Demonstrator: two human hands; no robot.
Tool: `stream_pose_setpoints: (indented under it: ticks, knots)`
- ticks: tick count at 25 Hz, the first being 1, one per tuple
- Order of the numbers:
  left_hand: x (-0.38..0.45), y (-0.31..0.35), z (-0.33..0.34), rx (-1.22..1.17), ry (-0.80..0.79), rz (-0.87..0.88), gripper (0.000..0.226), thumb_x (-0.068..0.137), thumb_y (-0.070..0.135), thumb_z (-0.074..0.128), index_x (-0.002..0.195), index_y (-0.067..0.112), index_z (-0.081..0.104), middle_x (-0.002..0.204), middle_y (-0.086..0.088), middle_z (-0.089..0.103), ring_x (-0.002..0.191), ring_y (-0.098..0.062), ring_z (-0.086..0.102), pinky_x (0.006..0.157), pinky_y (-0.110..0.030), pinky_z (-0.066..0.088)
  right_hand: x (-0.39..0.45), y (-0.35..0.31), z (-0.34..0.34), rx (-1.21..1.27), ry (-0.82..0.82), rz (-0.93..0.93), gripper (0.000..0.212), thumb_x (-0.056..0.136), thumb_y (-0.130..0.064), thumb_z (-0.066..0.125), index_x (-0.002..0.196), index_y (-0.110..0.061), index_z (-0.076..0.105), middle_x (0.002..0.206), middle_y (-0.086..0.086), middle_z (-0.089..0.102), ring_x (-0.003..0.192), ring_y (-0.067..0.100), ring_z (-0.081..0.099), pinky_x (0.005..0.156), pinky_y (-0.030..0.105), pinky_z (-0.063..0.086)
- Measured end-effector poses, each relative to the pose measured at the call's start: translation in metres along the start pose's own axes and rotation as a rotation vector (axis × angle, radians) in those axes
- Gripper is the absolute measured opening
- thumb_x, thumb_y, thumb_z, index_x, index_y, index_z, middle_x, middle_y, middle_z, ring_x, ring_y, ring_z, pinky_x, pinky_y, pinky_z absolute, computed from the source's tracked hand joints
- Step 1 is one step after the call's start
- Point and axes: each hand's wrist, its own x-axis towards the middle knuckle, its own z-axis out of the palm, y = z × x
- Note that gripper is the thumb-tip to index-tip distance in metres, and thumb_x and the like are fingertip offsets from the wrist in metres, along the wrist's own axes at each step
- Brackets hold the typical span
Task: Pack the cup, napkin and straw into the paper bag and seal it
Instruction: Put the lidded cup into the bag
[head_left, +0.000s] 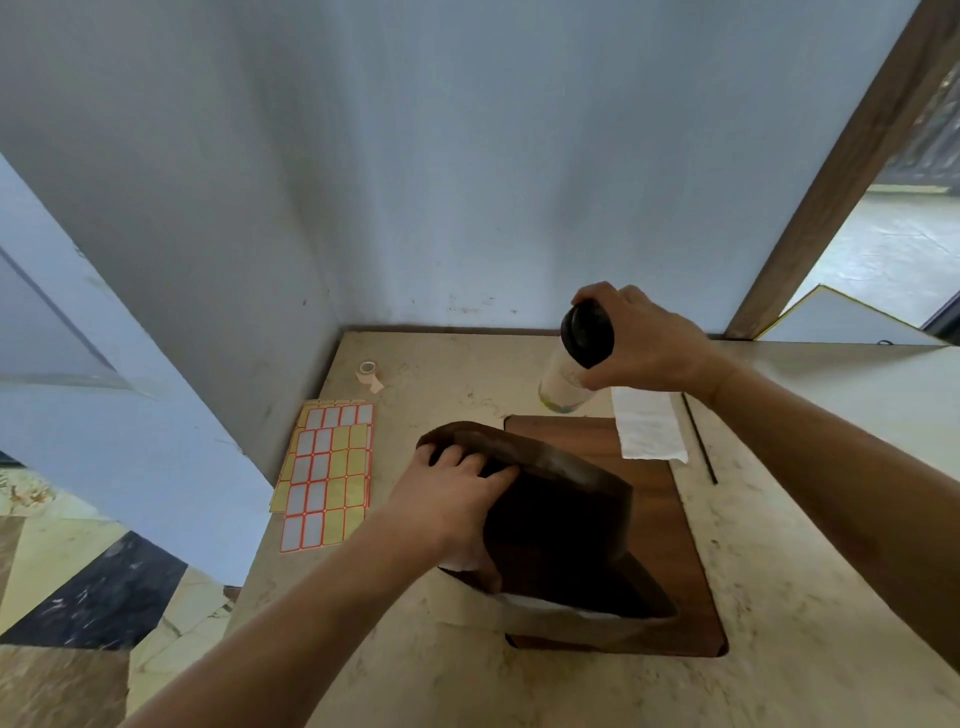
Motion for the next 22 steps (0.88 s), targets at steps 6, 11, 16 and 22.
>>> stream_pose_setpoints:
  ticks: [6, 11, 16, 22]
  knots:
    - [0.007, 0.003, -0.006, 0.032, -0.068, -0.004, 0.113, 0.058, 0.071, 0.072, 0.149, 0.036, 0.015, 0.156, -0.001, 0.027, 0.143, -0.030, 0.016, 0.115, -0.053, 0.005, -0.085, -0.056, -0.077, 0.064, 0.061, -0.067, 0.085, 0.050, -0.057, 0.072, 0.125, -0.046, 0.031, 0.119, -0.004, 0.050, 0.100, 0.020, 0.056, 0.080, 0.036, 0.056]
    - [0.012, 0.005, -0.011, 0.064, -0.128, -0.024, 0.108, 0.058, 0.073, 0.071, 0.147, 0.037, 0.022, 0.152, -0.004, 0.034, 0.141, -0.032, 0.022, 0.114, -0.054, 0.011, -0.127, -0.096, -0.060, 0.048, -0.027, -0.090, 0.082, 0.054, -0.057, 0.072, 0.123, -0.048, 0.028, 0.111, -0.007, 0.049, 0.093, 0.015, 0.057, 0.074, 0.030, 0.055]
    - [0.011, 0.005, -0.015, 0.054, -0.135, -0.030, 0.101, 0.064, 0.070, 0.068, 0.147, 0.033, 0.023, 0.151, -0.005, 0.035, 0.139, -0.032, 0.024, 0.113, -0.054, 0.012, -0.133, -0.108, -0.007, -0.085, -0.110, -0.060, 0.084, 0.058, -0.052, 0.073, 0.126, -0.041, 0.024, 0.110, -0.004, 0.045, 0.088, 0.018, 0.054, 0.070, 0.027, 0.050]
    - [0.005, 0.002, -0.014, 0.041, -0.139, -0.030, 0.099, 0.070, 0.069, 0.064, 0.150, 0.031, 0.018, 0.153, -0.004, 0.030, 0.141, -0.030, 0.020, 0.114, -0.051, 0.009, -0.118, -0.111, 0.046, -0.174, -0.204, -0.036, 0.091, 0.060, -0.052, 0.074, 0.132, -0.032, 0.023, 0.113, 0.002, 0.046, 0.084, 0.024, 0.057, 0.070, 0.035, 0.056]
